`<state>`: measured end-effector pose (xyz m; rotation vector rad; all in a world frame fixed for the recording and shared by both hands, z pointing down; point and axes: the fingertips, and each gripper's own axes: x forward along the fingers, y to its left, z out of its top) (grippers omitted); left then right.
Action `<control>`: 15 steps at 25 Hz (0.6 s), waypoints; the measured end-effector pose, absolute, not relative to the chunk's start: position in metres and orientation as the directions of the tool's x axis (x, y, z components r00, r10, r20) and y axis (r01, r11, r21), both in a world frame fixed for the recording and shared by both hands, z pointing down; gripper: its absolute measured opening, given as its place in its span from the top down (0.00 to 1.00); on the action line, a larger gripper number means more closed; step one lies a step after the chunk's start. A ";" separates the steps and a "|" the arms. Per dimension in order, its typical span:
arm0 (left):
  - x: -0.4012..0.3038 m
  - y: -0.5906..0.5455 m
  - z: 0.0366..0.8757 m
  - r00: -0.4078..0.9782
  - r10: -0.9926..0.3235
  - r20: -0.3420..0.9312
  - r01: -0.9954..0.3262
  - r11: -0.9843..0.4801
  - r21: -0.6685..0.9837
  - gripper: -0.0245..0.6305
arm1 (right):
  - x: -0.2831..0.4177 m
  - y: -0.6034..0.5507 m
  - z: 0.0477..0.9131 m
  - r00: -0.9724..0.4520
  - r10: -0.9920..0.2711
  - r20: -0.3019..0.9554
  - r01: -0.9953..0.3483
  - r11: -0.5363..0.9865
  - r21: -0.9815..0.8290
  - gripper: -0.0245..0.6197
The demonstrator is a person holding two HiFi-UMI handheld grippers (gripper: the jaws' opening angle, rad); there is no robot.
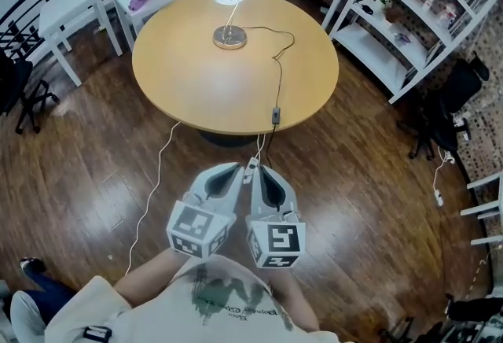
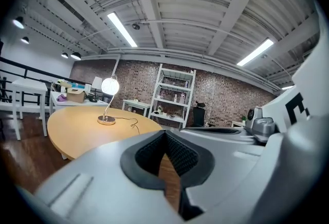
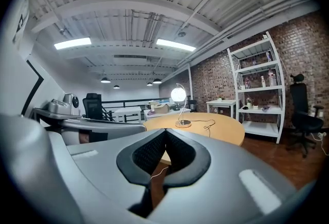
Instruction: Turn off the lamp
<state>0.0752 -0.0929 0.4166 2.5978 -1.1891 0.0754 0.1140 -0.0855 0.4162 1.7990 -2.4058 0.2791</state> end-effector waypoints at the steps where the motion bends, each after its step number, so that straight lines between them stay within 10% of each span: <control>1: 0.075 -0.102 0.417 0.661 -0.732 0.166 -0.747 -0.621 0.236 0.97 | 0.113 -0.095 0.416 -0.282 -0.936 0.212 -0.959 0.273 -0.074 0.96; 15: 0.072 -0.226 0.420 0.685 -0.706 0.179 -0.725 -0.637 0.263 0.97 | 0.107 -0.218 0.415 -0.252 -0.936 0.246 -0.968 0.246 -0.055 0.96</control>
